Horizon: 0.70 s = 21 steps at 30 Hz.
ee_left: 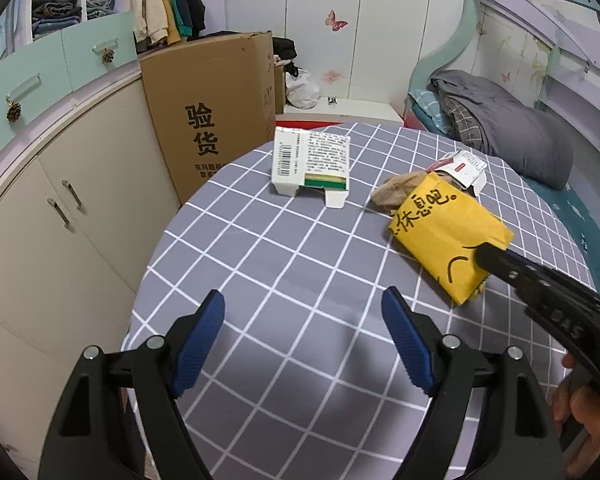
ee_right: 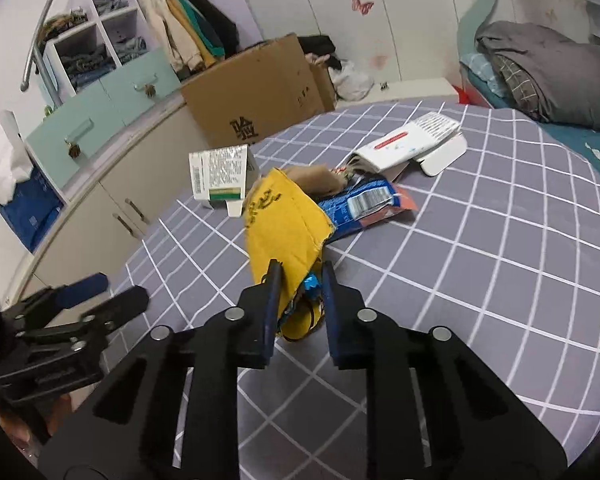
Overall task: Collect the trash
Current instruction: 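Grasp the yellow snack bag with the right tool, then grasp the beige cloth with the left tool while the right tool holds the yellow bag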
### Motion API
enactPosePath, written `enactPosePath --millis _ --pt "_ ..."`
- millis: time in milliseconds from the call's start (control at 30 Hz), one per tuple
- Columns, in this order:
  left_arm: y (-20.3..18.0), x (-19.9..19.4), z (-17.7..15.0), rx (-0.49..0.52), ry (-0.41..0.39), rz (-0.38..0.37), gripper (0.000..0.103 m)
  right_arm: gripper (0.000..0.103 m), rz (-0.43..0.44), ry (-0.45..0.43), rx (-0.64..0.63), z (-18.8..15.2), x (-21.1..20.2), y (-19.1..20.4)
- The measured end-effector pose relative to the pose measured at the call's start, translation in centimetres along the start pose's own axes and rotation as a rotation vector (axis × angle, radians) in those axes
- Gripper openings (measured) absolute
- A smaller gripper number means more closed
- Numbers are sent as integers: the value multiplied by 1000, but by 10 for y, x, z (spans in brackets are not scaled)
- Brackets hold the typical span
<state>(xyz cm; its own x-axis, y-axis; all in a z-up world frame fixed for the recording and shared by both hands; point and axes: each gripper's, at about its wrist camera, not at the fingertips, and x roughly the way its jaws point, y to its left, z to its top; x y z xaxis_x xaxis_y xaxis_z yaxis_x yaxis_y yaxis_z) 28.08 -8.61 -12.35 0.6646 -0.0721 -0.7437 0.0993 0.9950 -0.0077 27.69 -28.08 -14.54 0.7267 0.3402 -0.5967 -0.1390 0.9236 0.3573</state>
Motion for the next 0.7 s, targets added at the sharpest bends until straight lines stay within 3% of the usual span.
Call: enactPosePath --millis 200,333,567,600,700 --pt "-13 7 6 15 -6 -21 79 17 -8 -100 2 4 -33 -5" --pt "-25 12 17 38 -26 -48 79 16 -111 -184 -10 10 -48 -10" --pt "-54 30 42 105 -61 -62 79 15 -183 -270 54 26 -55 -33" --pt "-61 34 46 118 -61 -70 79 2 -188 -284 59 33 -56 -36" --pt "-76 47 54 143 -58 -79 79 1 -212 -287 47 50 -52 -39"
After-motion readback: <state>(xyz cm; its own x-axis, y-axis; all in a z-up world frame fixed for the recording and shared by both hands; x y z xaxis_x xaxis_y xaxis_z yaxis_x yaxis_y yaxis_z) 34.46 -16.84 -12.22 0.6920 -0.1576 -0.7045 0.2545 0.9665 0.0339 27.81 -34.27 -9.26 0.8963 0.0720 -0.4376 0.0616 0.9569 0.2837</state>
